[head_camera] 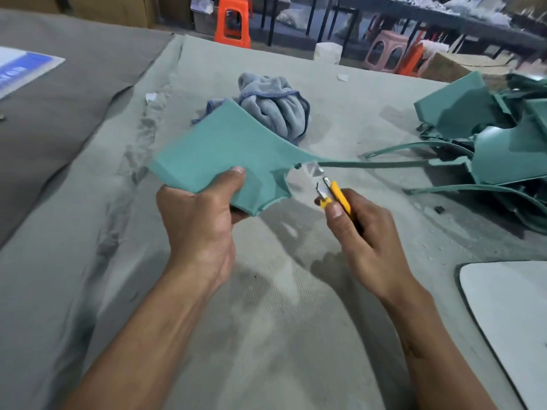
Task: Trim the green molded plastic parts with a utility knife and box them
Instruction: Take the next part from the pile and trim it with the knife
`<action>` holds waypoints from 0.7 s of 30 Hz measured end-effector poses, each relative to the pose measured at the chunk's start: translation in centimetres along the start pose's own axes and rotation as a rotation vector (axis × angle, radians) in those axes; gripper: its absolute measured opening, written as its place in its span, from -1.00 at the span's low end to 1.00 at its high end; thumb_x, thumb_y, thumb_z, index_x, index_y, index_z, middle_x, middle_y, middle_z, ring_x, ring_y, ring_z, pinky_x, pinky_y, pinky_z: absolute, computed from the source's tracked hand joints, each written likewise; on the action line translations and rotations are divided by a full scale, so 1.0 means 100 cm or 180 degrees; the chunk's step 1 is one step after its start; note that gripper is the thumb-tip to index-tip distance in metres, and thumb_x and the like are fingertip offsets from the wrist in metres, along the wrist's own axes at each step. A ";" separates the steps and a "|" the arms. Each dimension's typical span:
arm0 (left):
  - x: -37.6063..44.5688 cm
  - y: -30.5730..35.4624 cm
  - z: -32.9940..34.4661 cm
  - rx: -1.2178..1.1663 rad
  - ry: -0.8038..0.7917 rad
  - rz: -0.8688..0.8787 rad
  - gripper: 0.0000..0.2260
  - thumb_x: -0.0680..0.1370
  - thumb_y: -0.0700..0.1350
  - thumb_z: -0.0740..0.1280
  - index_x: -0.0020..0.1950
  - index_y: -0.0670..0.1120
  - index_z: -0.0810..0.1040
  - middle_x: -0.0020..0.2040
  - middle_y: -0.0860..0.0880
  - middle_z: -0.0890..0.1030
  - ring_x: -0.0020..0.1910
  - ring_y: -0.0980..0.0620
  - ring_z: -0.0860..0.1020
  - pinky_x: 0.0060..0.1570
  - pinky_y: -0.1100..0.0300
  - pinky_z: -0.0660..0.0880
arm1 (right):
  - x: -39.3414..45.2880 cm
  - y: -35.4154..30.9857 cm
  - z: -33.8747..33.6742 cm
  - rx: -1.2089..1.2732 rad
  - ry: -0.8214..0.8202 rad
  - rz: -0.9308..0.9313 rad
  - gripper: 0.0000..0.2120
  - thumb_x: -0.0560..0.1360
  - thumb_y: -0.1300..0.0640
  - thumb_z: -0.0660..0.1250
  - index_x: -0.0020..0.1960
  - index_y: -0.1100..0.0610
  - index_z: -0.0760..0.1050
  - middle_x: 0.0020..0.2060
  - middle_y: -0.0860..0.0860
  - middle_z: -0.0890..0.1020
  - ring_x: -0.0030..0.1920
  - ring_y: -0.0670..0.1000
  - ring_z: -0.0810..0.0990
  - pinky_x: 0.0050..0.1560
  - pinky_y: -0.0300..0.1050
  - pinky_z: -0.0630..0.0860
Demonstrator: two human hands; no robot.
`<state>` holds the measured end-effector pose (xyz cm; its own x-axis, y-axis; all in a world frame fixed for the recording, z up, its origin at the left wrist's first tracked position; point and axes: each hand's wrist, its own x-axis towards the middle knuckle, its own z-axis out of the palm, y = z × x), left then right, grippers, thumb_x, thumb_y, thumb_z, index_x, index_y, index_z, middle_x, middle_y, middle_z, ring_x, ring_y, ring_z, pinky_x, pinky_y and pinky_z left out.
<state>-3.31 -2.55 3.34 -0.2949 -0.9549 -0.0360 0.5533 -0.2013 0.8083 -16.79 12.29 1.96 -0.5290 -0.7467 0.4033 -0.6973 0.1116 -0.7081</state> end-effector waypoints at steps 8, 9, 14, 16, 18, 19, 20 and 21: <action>0.003 0.001 -0.006 0.0342 0.0046 0.0035 -0.78 0.33 -0.34 0.54 -0.11 -0.08 0.70 -0.10 -0.05 0.76 -0.10 -0.12 0.74 -0.24 -0.08 0.67 | 0.001 0.010 -0.012 -0.0247 -0.0087 -0.0420 -0.77 0.68 -0.12 0.24 0.01 -0.08 0.62 -0.36 -0.09 0.49 -0.39 -0.01 0.44 -0.38 -0.05 0.33; 0.002 0.000 -0.006 0.0382 0.0020 0.0023 -0.78 0.35 -0.36 0.54 -0.13 -0.07 0.70 -0.10 -0.04 0.76 -0.10 -0.10 0.74 -0.19 -0.10 0.67 | 0.001 0.010 -0.013 -0.0363 -0.0123 -0.0392 -0.74 0.67 -0.14 0.25 0.00 -0.05 0.64 -0.36 -0.08 0.50 -0.37 0.00 0.47 -0.38 -0.02 0.36; 0.000 0.000 -0.003 0.0475 0.0035 -0.0067 -0.80 0.41 -0.37 0.53 -0.09 -0.10 0.69 -0.08 -0.04 0.76 -0.05 -0.12 0.74 -0.02 -0.27 0.65 | -0.002 0.007 -0.017 -0.0611 -0.0160 -0.0343 -0.70 0.64 -0.19 0.26 -0.03 -0.05 0.68 -0.36 -0.09 0.54 -0.36 0.00 0.51 -0.36 -0.04 0.39; -0.001 0.001 -0.001 0.0531 0.0045 -0.0090 -0.83 0.43 -0.34 0.53 -0.08 -0.10 0.68 -0.08 -0.04 0.76 -0.05 -0.10 0.74 -0.01 -0.29 0.64 | -0.003 0.005 -0.019 -0.0628 -0.0144 -0.0322 -0.70 0.63 -0.20 0.27 -0.03 -0.06 0.69 -0.37 -0.08 0.55 -0.37 0.00 0.51 -0.37 -0.01 0.43; -0.001 0.001 -0.002 0.0570 0.0014 -0.0137 -0.84 0.45 -0.33 0.53 -0.08 -0.09 0.68 -0.09 -0.02 0.76 -0.07 -0.09 0.74 -0.09 -0.24 0.67 | -0.003 0.003 -0.018 -0.0736 -0.0048 -0.0307 -0.69 0.62 -0.22 0.28 -0.02 -0.07 0.71 -0.37 -0.07 0.58 -0.37 -0.02 0.53 -0.36 0.01 0.46; -0.001 0.000 -0.003 0.0575 0.0003 -0.0159 -0.84 0.46 -0.32 0.52 -0.08 -0.09 0.67 -0.10 -0.02 0.76 -0.08 -0.07 0.74 -0.15 -0.18 0.68 | -0.003 0.002 -0.016 -0.0825 0.0048 -0.0332 -0.69 0.62 -0.23 0.29 -0.02 -0.07 0.71 -0.37 -0.07 0.59 -0.37 -0.03 0.54 -0.36 0.00 0.47; -0.001 0.000 -0.004 0.0571 0.0005 -0.0172 -0.84 0.46 -0.31 0.52 -0.07 -0.08 0.67 -0.11 -0.01 0.76 -0.10 -0.06 0.74 -0.20 -0.12 0.68 | -0.002 0.001 -0.013 -0.0903 0.0166 -0.0377 -0.69 0.62 -0.22 0.30 -0.01 -0.05 0.71 -0.38 -0.08 0.59 -0.37 -0.04 0.54 -0.37 0.00 0.47; -0.001 -0.001 -0.004 0.0560 0.0014 -0.0176 -0.84 0.46 -0.31 0.52 -0.05 -0.08 0.67 -0.11 -0.01 0.76 -0.11 -0.05 0.74 -0.25 -0.07 0.67 | -0.002 0.000 -0.009 -0.0982 0.0308 -0.0425 -0.69 0.63 -0.20 0.31 0.00 -0.02 0.71 -0.38 -0.09 0.58 -0.37 -0.04 0.54 -0.38 0.00 0.47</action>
<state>-3.00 -2.51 3.06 -0.3175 -0.9444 -0.0856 0.3914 -0.2127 0.8953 -17.13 12.99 2.39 -0.4564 -0.7041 0.5440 -0.8689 0.2210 -0.4429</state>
